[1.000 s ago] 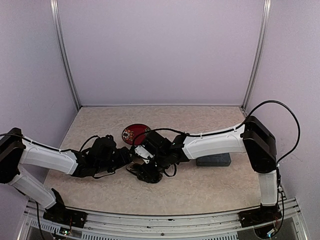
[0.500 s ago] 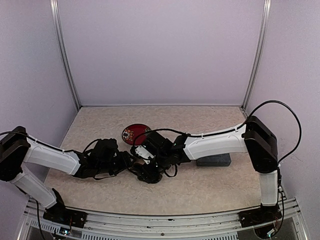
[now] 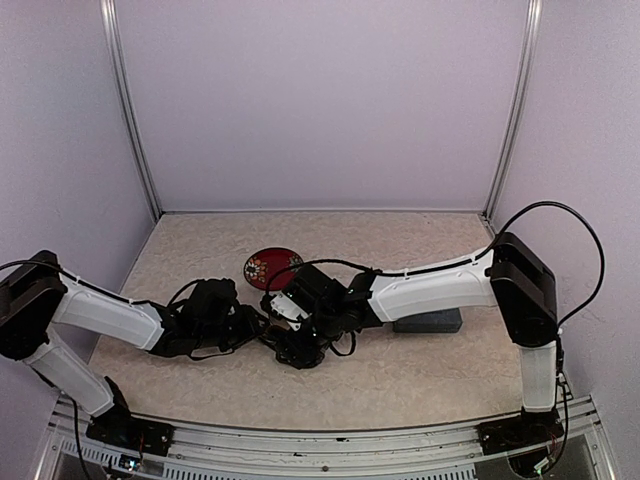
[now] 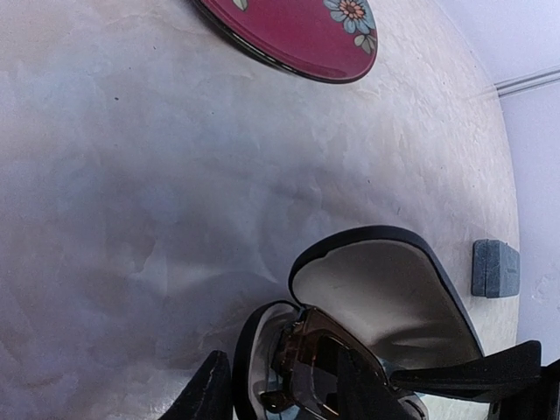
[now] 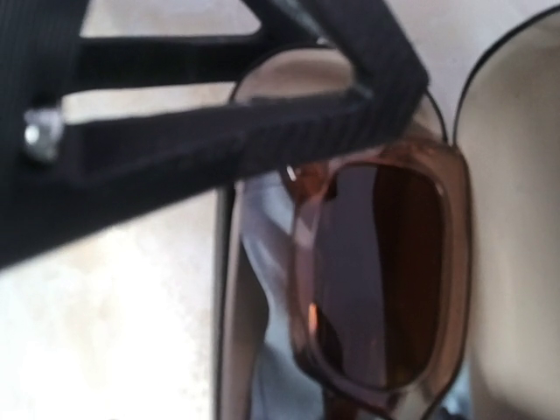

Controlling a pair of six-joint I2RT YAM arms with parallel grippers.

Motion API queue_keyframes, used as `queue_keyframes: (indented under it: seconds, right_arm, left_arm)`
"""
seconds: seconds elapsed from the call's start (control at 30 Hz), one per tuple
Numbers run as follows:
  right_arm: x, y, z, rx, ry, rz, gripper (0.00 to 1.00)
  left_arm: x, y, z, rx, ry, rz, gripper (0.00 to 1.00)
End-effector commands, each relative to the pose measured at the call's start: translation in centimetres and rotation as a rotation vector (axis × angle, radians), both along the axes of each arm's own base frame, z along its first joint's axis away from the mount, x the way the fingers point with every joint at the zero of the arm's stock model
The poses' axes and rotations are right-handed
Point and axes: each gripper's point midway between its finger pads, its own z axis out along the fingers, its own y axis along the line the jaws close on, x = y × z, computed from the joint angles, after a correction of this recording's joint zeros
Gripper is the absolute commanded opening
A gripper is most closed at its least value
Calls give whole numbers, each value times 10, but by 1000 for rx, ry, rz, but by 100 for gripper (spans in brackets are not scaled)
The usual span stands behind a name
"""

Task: Organize the sunglasses
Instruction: Move the case with sunglasses to the center of the board.

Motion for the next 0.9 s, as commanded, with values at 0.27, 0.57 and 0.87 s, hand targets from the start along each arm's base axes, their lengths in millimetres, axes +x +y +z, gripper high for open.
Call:
queue_keyframes:
  seconds: [0.27, 0.57, 0.87]
  right_arm:
    - [-13, -1, 8, 16, 1, 24, 75]
    - [-12, -3, 12, 15, -8, 20, 76]
    - [-10, -4, 17, 16, -23, 16, 77]
  left_arm:
    - [-7, 4, -2, -15, 0, -10, 26]
    - [-18, 4, -5, 1, 8, -20, 21]
    - [-27, 5, -8, 12, 10, -16, 20]
